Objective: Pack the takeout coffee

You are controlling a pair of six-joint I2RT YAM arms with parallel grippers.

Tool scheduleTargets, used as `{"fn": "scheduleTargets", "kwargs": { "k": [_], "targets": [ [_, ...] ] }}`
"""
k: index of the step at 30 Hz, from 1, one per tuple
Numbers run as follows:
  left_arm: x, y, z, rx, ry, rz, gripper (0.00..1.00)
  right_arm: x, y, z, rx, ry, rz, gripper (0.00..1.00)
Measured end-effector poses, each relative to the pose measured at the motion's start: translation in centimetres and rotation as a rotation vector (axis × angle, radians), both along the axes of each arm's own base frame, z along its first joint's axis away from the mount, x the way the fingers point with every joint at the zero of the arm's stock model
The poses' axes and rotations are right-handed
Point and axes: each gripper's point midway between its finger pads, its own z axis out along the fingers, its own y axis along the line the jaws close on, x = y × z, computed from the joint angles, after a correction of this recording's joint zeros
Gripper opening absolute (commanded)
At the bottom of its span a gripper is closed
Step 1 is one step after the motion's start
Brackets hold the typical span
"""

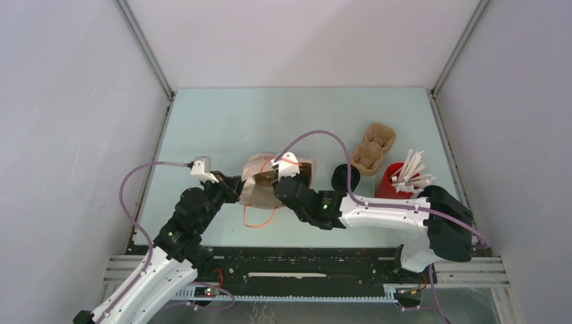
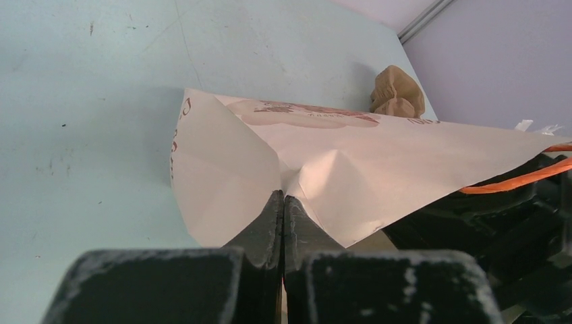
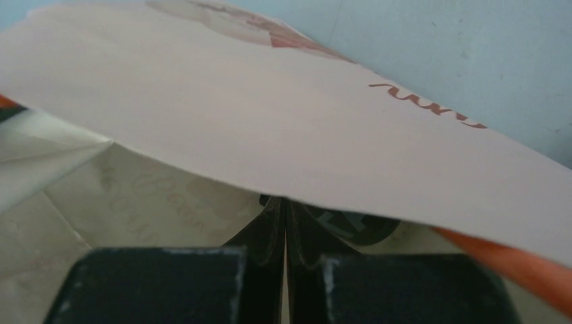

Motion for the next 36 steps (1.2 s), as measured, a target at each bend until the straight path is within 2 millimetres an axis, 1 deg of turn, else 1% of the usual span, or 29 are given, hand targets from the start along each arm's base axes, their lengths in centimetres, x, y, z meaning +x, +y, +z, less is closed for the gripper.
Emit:
{"fn": "scheduleTargets", "kwargs": {
  "k": [4,8,11,12,13,14,16,17,21,25,30,32,34,36],
  "targets": [
    [-0.1,-0.2,0.1,-0.002,-0.002,-0.009,0.00,0.3,0.0,1.1,0.091,-0.014,0.012,0.04],
    [-0.3,-0.4,0.2,-0.005,-0.007,-0.018,0.00,0.5,0.1,1.2,0.126,-0.019,0.016,0.03],
    [-0.4,-0.5,0.2,-0.004,-0.007,-0.023,0.00,0.6,0.1,1.0,0.137,-0.017,0.021,0.05],
    [-0.4,-0.5,0.2,-0.005,-0.008,-0.025,0.00,0.6,0.2,1.0,0.138,-0.016,0.024,0.11],
    [-0.5,-0.5,0.2,-0.005,-0.008,-0.026,0.00,0.6,0.2,1.0,0.139,-0.015,0.025,0.21],
    [-0.5,-0.6,0.3,-0.006,-0.009,-0.027,0.00,0.6,0.2,1.1,0.138,-0.015,0.030,0.28],
    [-0.5,-0.6,0.3,-0.006,-0.009,-0.029,0.00,0.4,0.2,1.1,0.130,-0.013,0.045,0.39],
    [-0.5,-0.6,0.3,-0.006,-0.009,-0.029,0.00,0.2,0.2,1.1,0.121,-0.011,0.060,0.42],
    [-0.5,-0.6,0.1,-0.002,-0.005,-0.030,0.00,-0.8,0.1,0.5,0.022,-0.003,0.174,0.42],
    [-0.6,-0.5,0.1,-0.002,-0.005,-0.029,0.00,-1.6,-0.2,-0.3,-0.152,-0.034,0.316,0.43],
    [-0.8,-0.3,-0.5,0.023,0.028,-0.026,0.00,-2.5,-0.9,-1.0,-0.329,-0.071,0.514,0.45],
    [-0.8,-0.2,-0.1,0.041,0.043,-0.025,0.00,-2.7,-1.3,-1.1,-0.384,-0.086,0.588,0.47],
    [-0.8,-0.2,0.9,0.052,0.042,-0.026,0.00,-2.9,-1.7,-1.2,-0.438,-0.108,0.650,0.52],
    [-0.8,-0.1,1.8,0.064,0.040,-0.028,0.00,-2.9,-1.9,-1.2,-0.484,-0.131,0.691,0.53]
  ]
}}
